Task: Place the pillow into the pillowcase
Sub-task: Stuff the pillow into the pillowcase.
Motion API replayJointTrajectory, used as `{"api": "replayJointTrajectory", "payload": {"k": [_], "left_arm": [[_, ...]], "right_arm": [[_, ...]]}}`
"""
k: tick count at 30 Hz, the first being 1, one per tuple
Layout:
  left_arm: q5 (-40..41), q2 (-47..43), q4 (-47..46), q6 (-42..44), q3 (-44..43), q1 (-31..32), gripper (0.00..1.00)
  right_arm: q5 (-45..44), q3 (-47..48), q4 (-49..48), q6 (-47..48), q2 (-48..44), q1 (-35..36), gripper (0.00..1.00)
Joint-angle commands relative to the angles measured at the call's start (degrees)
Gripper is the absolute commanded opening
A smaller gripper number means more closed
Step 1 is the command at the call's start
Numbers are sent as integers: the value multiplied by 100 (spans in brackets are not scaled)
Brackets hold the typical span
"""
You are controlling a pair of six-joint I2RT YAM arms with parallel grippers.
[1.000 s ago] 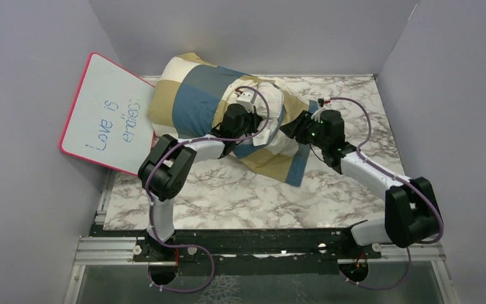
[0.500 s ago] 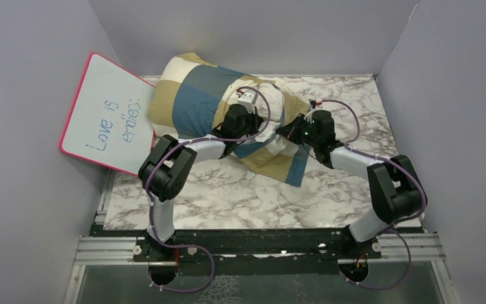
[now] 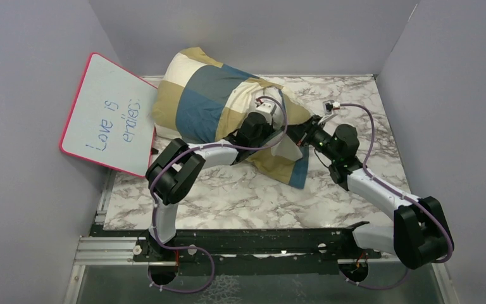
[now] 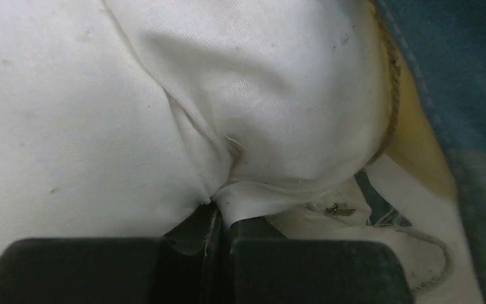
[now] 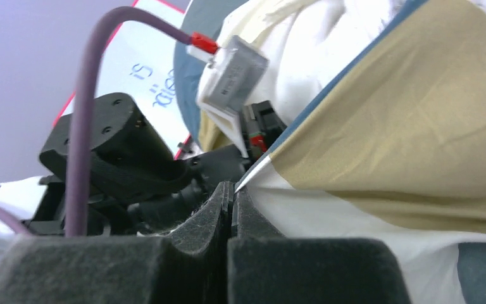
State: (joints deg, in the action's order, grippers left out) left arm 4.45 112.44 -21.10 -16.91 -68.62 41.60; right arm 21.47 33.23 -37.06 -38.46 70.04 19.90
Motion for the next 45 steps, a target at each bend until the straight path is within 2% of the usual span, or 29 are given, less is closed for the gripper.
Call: {"api": "replayJointTrajectory", "payload": {"k": [1, 3, 5, 8, 12, 16, 19, 23, 28, 29, 30, 32, 36, 38, 40, 42, 45], "left_arm": [[-71, 455, 795, -387, 343, 243, 0], [-418, 316, 471, -763, 651, 272, 0], [-440, 41, 408, -929, 899, 294, 0], [-439, -752, 519, -889, 1137, 287, 14], [-442, -2014, 1139, -779, 987, 274, 34], [-535, -2658, 1969, -640, 447, 269, 41], [-489, -2823, 2383, -592, 44, 269, 42], [-260, -2754, 2460, -447, -402, 270, 41], [334, -2465, 3214, -359, -1058, 271, 41], [519, -2414, 3391, -241, -1147, 276, 39], [681, -2365, 3476, -101, -1217, 278, 30], [922, -2313, 3524, 126, -1245, 278, 20], [1514, -2315, 3457, 412, -1197, 293, 10], [1910, -2315, 3159, 658, -1055, 296, 9], [2388, -2352, 2397, 840, -697, 296, 11], [2970, -2443, 1385, 564, -206, 296, 18], [3277, -2398, 548, 469, 19, 310, 18]], "right_arm": [[1186, 160, -898, 43, -254, 40, 0], [719, -94, -672, -5, -444, 45, 0], [269, -368, -344, 58, -643, 43, 0], [186, -674, 220, 249, -798, 47, 0], [-195, -1208, 846, 476, -1376, 33, 0], [-493, -1225, 1841, 744, -2031, 32, 0], [-459, -1180, 2117, 803, -2205, 31, 0], [-442, -1192, 2225, 824, -2132, 40, 0], [-999, -1038, 2663, 977, -2167, 34, 0], [-1139, -978, 2749, 1017, -2163, 32, 0], [-1262, -924, 2800, 1033, -2148, 36, 0], [-1285, -837, 2797, 1091, -2074, 34, 0], [-1172, -857, 2631, 1126, -1914, 33, 0], [-1121, -869, 2569, 1165, -1865, 31, 0], [-945, -887, 2439, 1214, -1849, 33, 0], [-603, -870, 2310, 1270, -1774, 38, 0], [-462, -857, 2310, 1298, -1684, 32, 0]]}}
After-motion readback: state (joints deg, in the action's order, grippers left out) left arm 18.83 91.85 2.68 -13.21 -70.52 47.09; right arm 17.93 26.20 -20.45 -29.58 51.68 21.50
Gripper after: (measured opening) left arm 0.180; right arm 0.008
